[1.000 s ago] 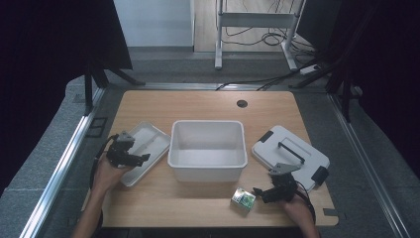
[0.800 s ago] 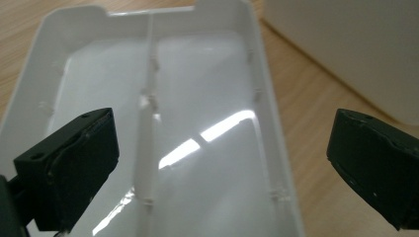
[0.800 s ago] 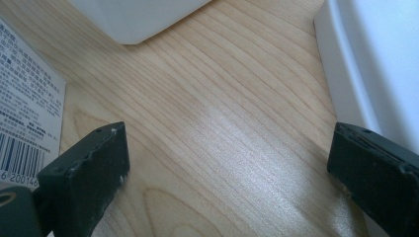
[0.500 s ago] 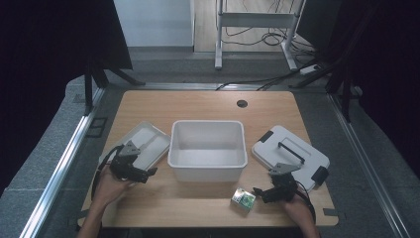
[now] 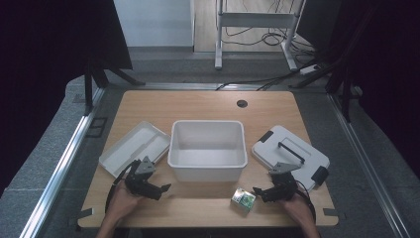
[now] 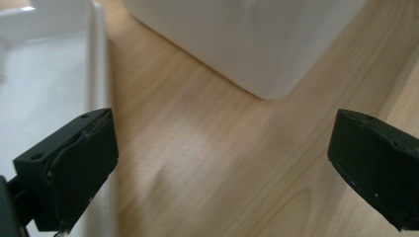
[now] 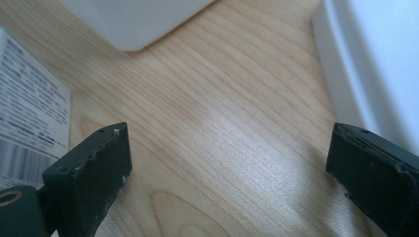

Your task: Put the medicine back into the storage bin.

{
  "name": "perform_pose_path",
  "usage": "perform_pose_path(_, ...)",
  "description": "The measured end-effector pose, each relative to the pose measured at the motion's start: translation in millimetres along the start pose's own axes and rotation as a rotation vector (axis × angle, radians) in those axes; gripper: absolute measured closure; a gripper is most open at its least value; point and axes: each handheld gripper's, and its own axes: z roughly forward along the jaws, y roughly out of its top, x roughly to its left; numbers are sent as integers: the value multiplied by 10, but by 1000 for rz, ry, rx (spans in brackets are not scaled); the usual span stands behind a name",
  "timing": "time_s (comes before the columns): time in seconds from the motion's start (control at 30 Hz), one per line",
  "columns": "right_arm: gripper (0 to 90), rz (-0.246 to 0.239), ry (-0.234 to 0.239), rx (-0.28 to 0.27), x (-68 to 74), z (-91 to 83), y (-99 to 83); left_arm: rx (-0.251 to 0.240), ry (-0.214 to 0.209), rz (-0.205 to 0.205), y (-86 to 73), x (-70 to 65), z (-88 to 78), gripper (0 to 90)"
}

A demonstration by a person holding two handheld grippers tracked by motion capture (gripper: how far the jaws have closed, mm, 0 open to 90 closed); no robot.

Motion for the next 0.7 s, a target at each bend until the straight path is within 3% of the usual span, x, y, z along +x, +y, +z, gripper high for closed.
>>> perform_pose_path(0.23, 51, 32, 15, -45, -1, -162, 109, 18, -30, -8, -93, -131, 143, 0)
perform_pose_path(0.4, 56, 17, 30, -34, 81, -270, 220, 41, -10, 12, -126, -204, 202, 0)
perform_pose_path(0.7, 59, -27, 85, -24, 327, -403, 386, 61, -29, -21, -118, -183, 223, 0)
